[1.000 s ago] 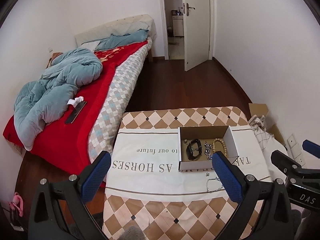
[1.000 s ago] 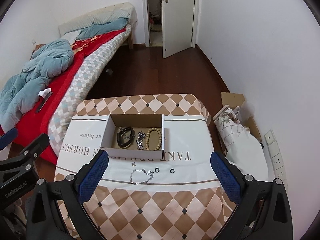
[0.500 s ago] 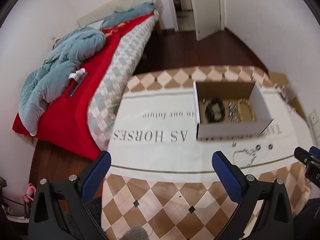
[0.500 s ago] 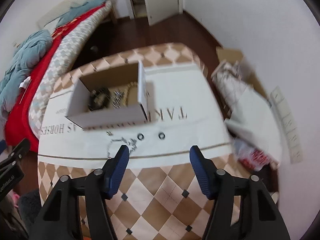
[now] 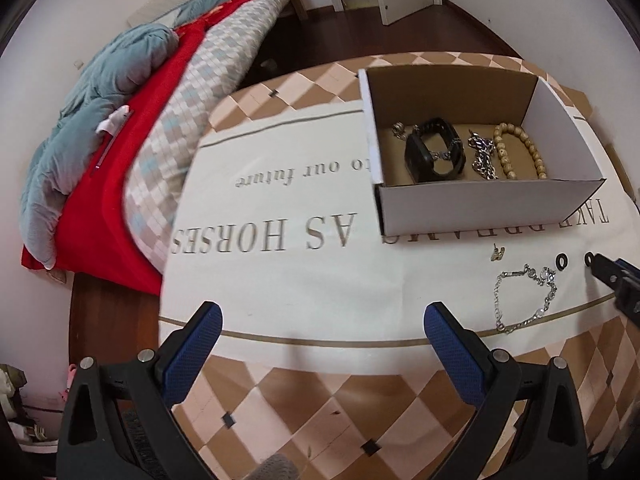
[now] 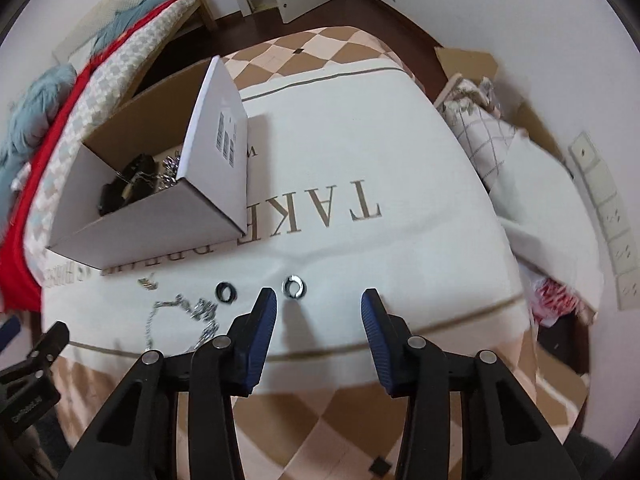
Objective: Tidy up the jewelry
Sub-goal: 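Reach down and grasp a small black ring with the right tool, then lift black ring with right tool while left tool closes on thin chain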
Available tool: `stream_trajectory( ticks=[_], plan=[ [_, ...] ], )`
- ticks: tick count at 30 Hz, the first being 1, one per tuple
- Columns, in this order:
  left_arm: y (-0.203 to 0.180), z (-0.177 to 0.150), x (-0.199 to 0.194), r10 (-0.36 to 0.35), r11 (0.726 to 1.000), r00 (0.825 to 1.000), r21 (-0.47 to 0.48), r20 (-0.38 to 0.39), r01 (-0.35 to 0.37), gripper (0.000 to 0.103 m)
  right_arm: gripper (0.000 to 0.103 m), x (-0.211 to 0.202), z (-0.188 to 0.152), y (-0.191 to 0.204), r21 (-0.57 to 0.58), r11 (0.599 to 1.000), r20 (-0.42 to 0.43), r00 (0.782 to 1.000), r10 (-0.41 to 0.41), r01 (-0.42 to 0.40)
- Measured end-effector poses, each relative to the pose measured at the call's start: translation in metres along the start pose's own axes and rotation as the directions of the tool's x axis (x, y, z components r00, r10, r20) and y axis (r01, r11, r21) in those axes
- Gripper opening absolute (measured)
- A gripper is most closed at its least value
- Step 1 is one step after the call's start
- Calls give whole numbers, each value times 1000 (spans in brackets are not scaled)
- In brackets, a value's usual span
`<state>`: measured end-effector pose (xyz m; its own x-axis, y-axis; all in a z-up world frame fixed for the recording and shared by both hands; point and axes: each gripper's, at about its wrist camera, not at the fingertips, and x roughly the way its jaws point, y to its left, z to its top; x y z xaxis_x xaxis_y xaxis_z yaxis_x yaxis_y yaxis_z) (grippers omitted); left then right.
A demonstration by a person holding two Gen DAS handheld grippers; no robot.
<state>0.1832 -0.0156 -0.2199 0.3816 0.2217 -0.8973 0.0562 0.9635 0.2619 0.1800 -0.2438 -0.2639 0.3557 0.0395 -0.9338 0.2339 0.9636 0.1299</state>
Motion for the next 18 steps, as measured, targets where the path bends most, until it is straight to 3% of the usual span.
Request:
stream_trajectory(
  ticks=[5, 6, 7, 9, 14, 18],
  plan=[
    [-10, 4, 7, -64, 998, 998, -9, -22, 64, 103, 46, 11, 4, 20, -98, 992, 28, 997, -75, 77],
    [-13, 5, 8, -81, 997, 996, -10, -28, 81, 102, 39, 12, 4, 23, -113, 989, 35, 995, -96, 100],
    [-16, 5, 9, -100, 995, 994, -10, -34, 100, 102, 24, 11, 4, 24, -122, 987, 42, 995, -96, 100],
    [-23, 6, 10, -149, 989, 987, -12, -53, 148, 102, 13, 10, 2, 27, -152, 982, 45, 993, -108, 114],
    [-48, 6, 22, -269, 963, 956, -3, -120, 270, 100, 13, 2, -3, 5, -97, 990, 23, 995, -97, 99],
    [-66, 8, 32, -311, 948, 936, 19, -164, 318, 85, 13, -5, -7, -16, -35, 995, 17, 995, -95, 96]
  ],
)
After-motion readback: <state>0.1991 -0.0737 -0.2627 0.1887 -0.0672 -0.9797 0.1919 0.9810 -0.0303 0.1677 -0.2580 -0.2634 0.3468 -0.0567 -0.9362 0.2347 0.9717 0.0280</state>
